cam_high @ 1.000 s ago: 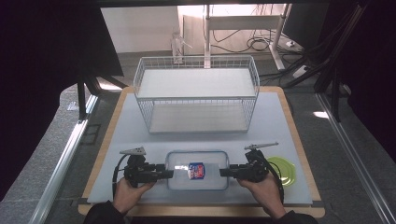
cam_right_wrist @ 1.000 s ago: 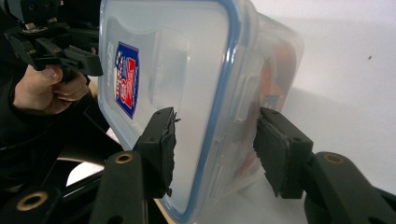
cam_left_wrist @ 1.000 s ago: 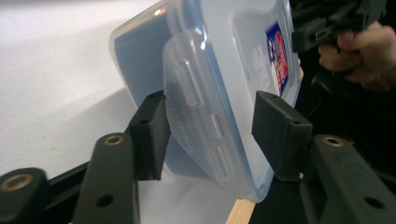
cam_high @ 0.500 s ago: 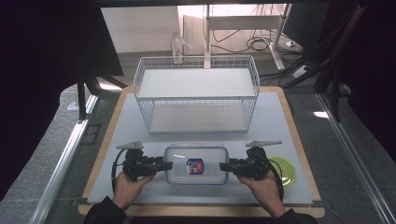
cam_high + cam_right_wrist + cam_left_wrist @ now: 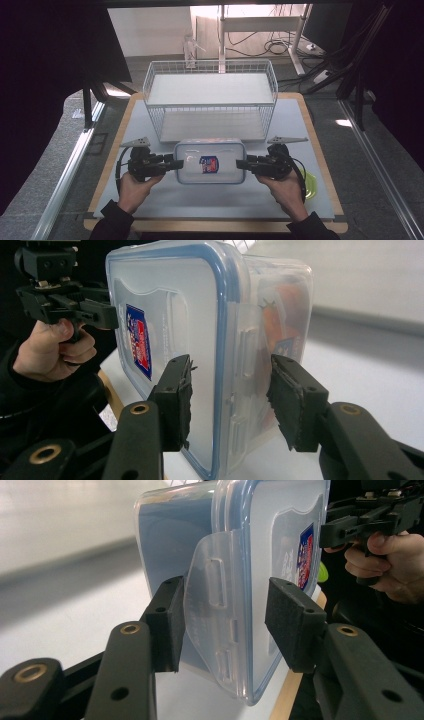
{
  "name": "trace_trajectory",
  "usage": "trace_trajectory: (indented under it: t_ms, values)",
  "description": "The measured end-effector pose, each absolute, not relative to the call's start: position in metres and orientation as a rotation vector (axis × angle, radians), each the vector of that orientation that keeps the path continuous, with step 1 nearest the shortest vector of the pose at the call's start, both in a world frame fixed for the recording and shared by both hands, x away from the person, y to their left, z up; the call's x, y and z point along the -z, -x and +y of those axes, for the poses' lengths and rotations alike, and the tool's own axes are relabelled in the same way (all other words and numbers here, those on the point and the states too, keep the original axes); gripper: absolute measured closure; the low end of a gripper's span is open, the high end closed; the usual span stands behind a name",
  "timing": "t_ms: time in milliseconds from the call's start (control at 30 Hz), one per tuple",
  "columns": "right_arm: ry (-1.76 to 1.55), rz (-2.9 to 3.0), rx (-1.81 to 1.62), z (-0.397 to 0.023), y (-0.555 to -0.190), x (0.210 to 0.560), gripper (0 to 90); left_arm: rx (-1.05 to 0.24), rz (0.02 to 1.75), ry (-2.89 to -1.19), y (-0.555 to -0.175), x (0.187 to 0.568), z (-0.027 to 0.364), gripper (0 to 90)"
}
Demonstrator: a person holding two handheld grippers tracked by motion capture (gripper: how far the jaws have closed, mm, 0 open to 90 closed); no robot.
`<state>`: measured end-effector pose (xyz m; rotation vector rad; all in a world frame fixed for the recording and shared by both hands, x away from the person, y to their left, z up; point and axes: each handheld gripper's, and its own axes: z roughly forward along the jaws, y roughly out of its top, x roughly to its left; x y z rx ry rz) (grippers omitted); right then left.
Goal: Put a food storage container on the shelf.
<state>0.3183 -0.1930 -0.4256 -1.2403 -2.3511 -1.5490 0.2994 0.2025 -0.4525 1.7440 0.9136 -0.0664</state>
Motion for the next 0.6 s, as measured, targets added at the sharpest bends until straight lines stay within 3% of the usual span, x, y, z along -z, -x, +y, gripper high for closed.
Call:
trace_trajectory:
  t_ms: [600]
  values:
    - [1.191,-2.331,1.607,-0.187,-0.345,0.387,53.7,-0.018,0.894,-1.735,-0.318,0.402,0.21,51.5]
